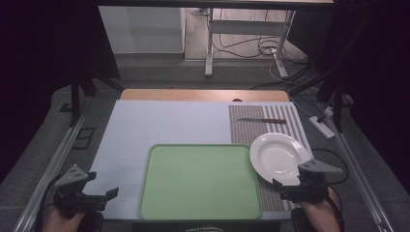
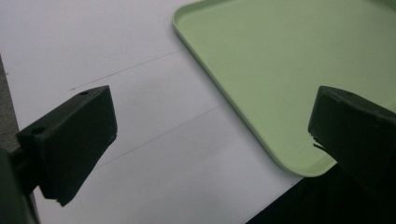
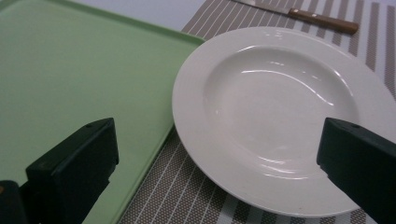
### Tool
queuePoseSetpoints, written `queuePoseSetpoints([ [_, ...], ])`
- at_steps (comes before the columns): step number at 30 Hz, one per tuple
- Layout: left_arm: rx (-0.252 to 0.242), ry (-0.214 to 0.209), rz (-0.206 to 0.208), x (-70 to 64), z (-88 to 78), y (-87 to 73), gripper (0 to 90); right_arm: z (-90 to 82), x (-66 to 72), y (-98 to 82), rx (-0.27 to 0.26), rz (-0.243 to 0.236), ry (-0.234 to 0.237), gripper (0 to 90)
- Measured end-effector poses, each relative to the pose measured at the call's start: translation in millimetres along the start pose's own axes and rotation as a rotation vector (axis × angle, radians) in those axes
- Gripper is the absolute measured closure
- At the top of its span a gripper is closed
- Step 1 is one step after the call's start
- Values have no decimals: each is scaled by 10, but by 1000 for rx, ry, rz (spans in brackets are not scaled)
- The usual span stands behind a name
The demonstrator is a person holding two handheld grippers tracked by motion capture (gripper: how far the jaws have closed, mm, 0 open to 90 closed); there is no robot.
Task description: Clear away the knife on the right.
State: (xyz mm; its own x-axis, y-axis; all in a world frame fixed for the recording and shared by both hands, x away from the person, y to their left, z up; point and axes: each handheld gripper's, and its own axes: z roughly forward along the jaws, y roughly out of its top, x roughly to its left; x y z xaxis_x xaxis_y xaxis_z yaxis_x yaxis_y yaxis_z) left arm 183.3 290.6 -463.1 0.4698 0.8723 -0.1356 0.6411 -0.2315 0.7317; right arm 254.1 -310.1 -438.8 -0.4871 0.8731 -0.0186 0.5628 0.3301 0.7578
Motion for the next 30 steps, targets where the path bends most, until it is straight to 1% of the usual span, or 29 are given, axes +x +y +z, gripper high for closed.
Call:
queuePoseSetpoints([
  [4, 8, 4, 8, -12, 10, 4, 10, 6, -3, 1, 6, -1, 11, 0],
  [5, 13, 6, 22, -20, 11, 6, 10, 7, -12, 3, 9, 6, 18, 0],
  [9, 10, 3, 23, -19, 7, 4, 9, 13, -23, 3, 13, 14, 29, 0],
  [11, 0, -5, 9, -7, 1, -1, 9, 19, -21, 6, 20, 14, 31, 0],
  [14, -5, -11, 0, 4, -6, -5, 9, 25, -15, 8, 29, 8, 32, 0],
  [22, -8, -13, -10, 14, -10, -10, 8, 42, -3, 18, 44, -6, 43, 0],
  [23, -7, -14, -11, 16, -11, -9, 7, 47, -3, 21, 51, -9, 55, 33],
  [28, -6, -13, -14, 18, -10, -8, 7, 56, 0, 33, 60, -21, 70, 37],
  [30, -5, -14, -13, 18, -9, -8, 7, 60, 0, 38, 59, -15, 68, 37],
])
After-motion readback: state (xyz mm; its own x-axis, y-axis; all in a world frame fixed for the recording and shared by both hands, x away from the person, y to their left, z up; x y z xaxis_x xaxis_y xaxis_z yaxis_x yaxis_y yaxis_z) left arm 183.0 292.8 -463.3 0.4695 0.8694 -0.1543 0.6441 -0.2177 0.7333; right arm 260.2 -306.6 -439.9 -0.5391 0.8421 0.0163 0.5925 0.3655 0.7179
